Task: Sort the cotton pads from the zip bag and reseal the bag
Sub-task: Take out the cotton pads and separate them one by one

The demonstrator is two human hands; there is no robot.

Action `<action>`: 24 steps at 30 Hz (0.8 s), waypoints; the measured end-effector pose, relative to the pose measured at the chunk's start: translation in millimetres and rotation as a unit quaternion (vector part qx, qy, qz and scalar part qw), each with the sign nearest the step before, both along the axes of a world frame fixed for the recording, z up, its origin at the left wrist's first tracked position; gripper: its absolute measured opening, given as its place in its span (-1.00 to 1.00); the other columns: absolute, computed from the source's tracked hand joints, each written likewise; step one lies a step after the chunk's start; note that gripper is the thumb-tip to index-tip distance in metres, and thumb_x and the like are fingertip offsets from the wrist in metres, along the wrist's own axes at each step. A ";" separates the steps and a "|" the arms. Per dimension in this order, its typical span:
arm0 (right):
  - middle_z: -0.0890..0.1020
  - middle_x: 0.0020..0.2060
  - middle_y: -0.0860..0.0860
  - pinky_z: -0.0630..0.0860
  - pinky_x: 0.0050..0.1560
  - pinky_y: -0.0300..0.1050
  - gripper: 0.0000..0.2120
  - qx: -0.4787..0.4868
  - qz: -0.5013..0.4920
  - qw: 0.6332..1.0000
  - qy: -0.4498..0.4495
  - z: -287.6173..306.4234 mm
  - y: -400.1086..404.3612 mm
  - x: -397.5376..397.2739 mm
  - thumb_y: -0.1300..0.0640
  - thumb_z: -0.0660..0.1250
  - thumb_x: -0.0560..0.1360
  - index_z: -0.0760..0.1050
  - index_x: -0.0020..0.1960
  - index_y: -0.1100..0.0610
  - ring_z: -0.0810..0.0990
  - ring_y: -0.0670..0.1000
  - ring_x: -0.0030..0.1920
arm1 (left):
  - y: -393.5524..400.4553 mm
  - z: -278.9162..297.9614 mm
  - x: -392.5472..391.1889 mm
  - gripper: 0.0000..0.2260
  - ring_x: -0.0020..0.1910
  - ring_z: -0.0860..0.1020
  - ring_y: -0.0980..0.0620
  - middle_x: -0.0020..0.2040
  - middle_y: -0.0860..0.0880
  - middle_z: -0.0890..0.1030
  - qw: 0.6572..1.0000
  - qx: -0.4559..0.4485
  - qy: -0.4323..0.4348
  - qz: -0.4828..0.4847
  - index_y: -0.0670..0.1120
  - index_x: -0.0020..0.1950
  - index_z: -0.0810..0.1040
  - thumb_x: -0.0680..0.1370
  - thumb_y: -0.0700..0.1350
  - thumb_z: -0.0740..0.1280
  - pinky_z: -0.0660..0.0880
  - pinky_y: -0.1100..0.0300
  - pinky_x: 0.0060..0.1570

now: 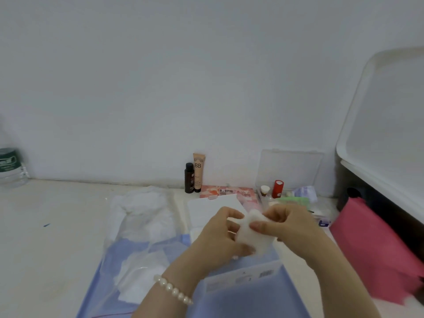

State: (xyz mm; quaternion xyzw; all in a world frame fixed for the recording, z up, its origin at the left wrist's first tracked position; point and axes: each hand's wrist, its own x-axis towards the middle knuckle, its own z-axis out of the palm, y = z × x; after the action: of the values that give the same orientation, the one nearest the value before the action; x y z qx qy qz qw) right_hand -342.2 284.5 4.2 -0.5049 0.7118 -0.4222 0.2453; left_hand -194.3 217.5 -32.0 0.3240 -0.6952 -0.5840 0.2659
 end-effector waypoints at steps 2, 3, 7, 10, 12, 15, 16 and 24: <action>0.62 -0.30 0.11 0.51 -0.34 -0.13 -0.85 -0.024 -0.072 0.997 -0.001 -5.8 -3.3 -10.8 0.17 0.50 0.33 0.55 -0.26 0.20 0.55 0.01 -0.33 | -6.9 -3.5 1.3 -0.62 -0.04 0.56 0.05 -0.04 0.02 0.54 0.994 -0.069 0.006 0.083 0.07 -0.02 0.38 0.39 -0.30 0.46 0.51 0.36 -0.13; 0.61 -0.28 0.13 0.57 -0.31 -0.06 -0.84 -0.028 -0.109 0.994 0.014 -10.6 -7.8 -14.4 0.19 0.49 0.34 0.52 -0.25 0.22 0.57 0.08 -0.29 | -10.1 -5.6 3.8 -0.67 0.01 0.53 0.09 -0.02 0.08 0.54 0.983 -0.132 -0.012 0.127 0.08 -0.01 0.40 0.42 -0.24 0.44 0.44 0.43 -0.10; 0.49 -0.32 0.09 0.56 -0.22 0.08 -0.76 0.020 -0.143 0.985 0.094 -32.4 -27.6 -7.6 0.20 0.40 0.33 0.33 -0.34 0.12 0.54 0.20 -0.21 | -12.7 -24.7 12.3 -0.68 0.29 0.34 0.14 0.26 0.13 0.41 0.922 -0.323 -0.161 0.144 0.02 0.27 0.40 0.53 -0.09 0.32 0.16 0.43 0.16; 0.49 -0.20 0.04 0.34 -0.28 -0.18 -0.88 0.098 -0.135 0.969 0.180 -43.5 -38.9 5.0 0.17 0.32 0.43 0.37 -0.15 0.12 0.45 0.08 -0.17 | -6.8 -41.5 11.1 -0.56 0.48 0.10 0.05 0.48 0.04 0.18 0.867 -0.402 -0.278 0.095 -0.03 0.44 0.24 0.56 -0.14 0.21 -0.02 0.28 0.39; 0.56 -0.03 0.09 0.35 -0.21 -0.19 -0.83 0.118 -0.143 0.954 0.234 -48.3 -45.5 11.1 0.17 0.27 0.49 0.40 0.07 0.16 0.51 0.10 -0.06 | -3.0 -46.6 10.6 -0.52 0.53 -0.06 0.01 0.55 0.00 0.03 0.838 -0.423 -0.333 0.088 -0.02 0.49 0.15 0.58 -0.16 0.17 -0.13 0.12 0.46; 0.58 0.05 0.10 0.38 -0.17 -0.17 -0.81 0.138 -0.151 0.943 0.265 -55.9 -54.8 17.7 0.18 0.20 0.55 0.38 0.15 0.17 0.54 0.06 -0.02 | 4.7 -46.9 9.1 -0.52 0.52 0.08 -0.08 0.53 -0.09 0.16 0.812 -0.435 -0.378 0.091 -0.05 0.43 0.29 0.52 -0.17 0.30 -0.02 0.00 0.47; 0.57 0.03 0.10 0.38 -0.16 -0.17 -0.81 0.147 -0.152 0.943 0.256 -60.1 -57.3 19.6 0.19 0.17 0.56 0.37 0.16 0.17 0.53 0.05 -0.06 | 5.4 -45.5 8.5 -0.49 0.45 0.29 -0.13 0.43 -0.12 0.36 0.807 -0.438 -0.387 0.090 -0.06 0.31 0.45 0.38 -0.12 0.46 0.19 -0.05 0.41; 0.51 0.21 0.13 0.46 -0.01 -0.12 -0.59 0.199 -0.120 0.959 0.159 -67.9 -65.6 22.2 0.02 0.19 0.57 0.21 0.34 0.17 0.52 0.12 0.16 | 2.7 -49.8 7.5 -0.54 0.53 0.04 -0.09 0.54 -0.13 0.09 0.811 -0.407 -0.409 0.091 -0.10 0.49 0.13 0.60 -0.15 0.13 -0.05 0.03 0.47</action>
State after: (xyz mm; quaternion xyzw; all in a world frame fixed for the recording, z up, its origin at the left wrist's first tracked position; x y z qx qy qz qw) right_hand -320.0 218.9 -63.7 -0.4173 0.8667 -0.2126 0.1715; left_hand -186.8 220.2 -81.8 0.4573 -0.8810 -0.0340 0.1164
